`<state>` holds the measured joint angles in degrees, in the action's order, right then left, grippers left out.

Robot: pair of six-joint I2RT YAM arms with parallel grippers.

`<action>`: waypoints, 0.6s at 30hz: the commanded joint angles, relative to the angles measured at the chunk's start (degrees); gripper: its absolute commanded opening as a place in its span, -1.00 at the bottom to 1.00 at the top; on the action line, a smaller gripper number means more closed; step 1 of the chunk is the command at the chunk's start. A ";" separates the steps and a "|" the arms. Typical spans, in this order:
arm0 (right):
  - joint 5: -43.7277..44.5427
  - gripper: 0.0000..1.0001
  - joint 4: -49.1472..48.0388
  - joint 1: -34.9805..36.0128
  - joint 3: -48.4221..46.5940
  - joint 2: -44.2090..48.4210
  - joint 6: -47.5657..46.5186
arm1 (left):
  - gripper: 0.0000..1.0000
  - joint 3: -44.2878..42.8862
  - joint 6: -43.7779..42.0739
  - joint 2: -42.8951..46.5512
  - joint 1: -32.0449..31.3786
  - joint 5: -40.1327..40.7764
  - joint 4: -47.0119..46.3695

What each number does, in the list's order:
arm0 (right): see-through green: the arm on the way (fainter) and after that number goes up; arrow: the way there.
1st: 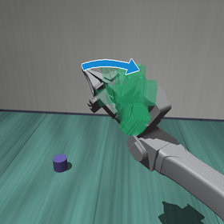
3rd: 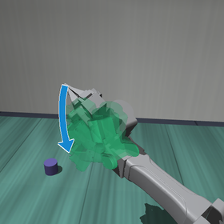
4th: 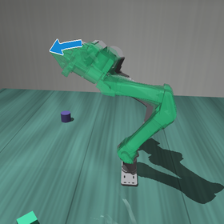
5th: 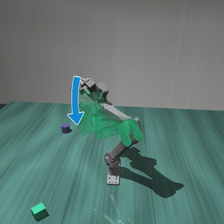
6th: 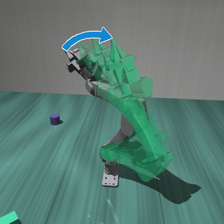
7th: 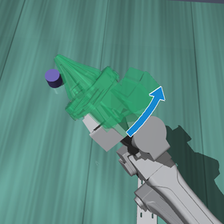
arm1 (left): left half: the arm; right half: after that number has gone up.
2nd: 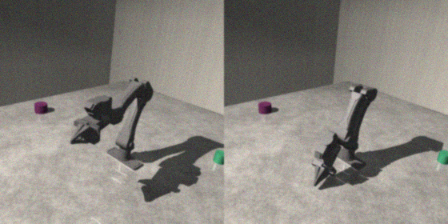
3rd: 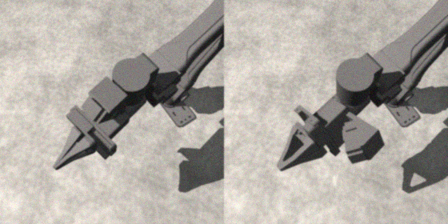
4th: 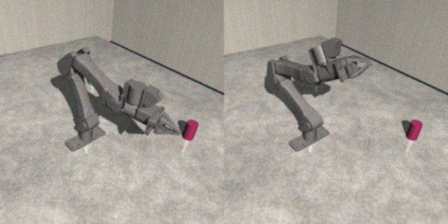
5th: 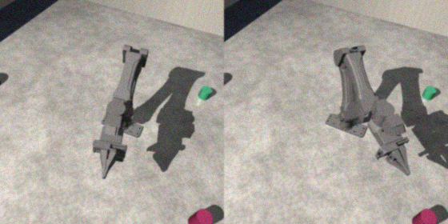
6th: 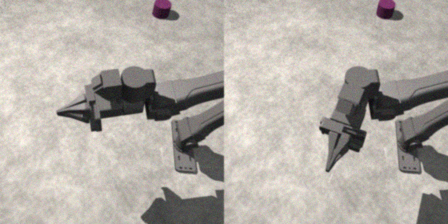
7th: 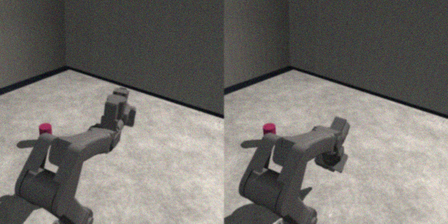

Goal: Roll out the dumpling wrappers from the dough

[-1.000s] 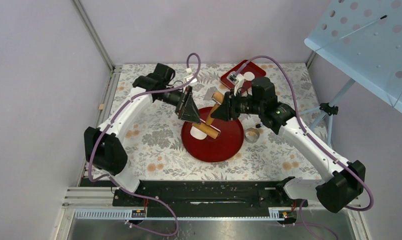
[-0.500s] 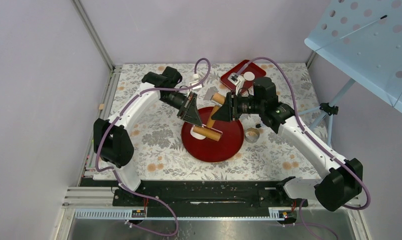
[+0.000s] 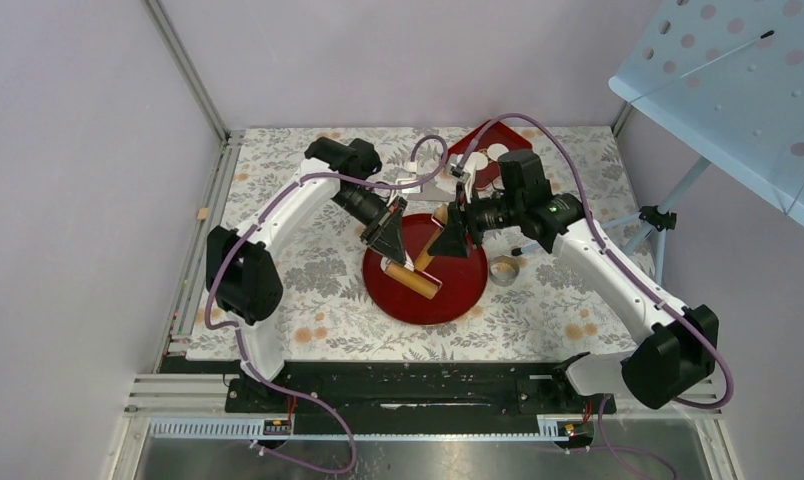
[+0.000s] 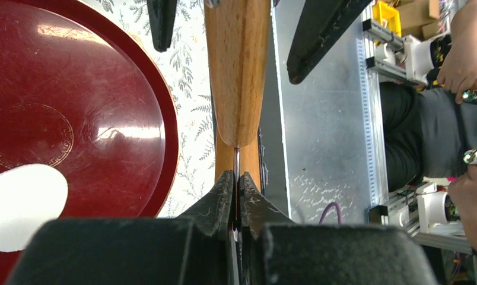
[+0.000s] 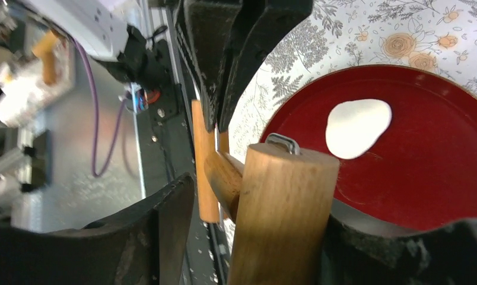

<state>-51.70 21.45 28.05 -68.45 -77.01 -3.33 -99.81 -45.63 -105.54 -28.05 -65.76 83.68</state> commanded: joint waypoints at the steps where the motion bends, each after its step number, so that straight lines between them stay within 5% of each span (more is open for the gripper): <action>1: -1.36 0.30 13.47 0.18 -4.30 -0.17 -18.03 | -1.00 -4.69 -6.35 0.30 -1.01 1.39 7.82; 13: -3.24 0.28 24.35 3.62 -10.88 -10.55 -21.12 | -1.00 -2.39 -2.01 1.23 -3.91 6.51 3.31; 18: -7.86 0.04 23.24 4.59 -11.27 -12.39 -18.24 | -1.00 -0.82 -0.11 2.53 -4.31 6.55 0.51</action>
<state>-54.28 44.12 30.13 -77.32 -88.27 -22.50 -100.79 -46.68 -106.13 -30.98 -55.53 88.36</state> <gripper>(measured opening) 0.549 0.033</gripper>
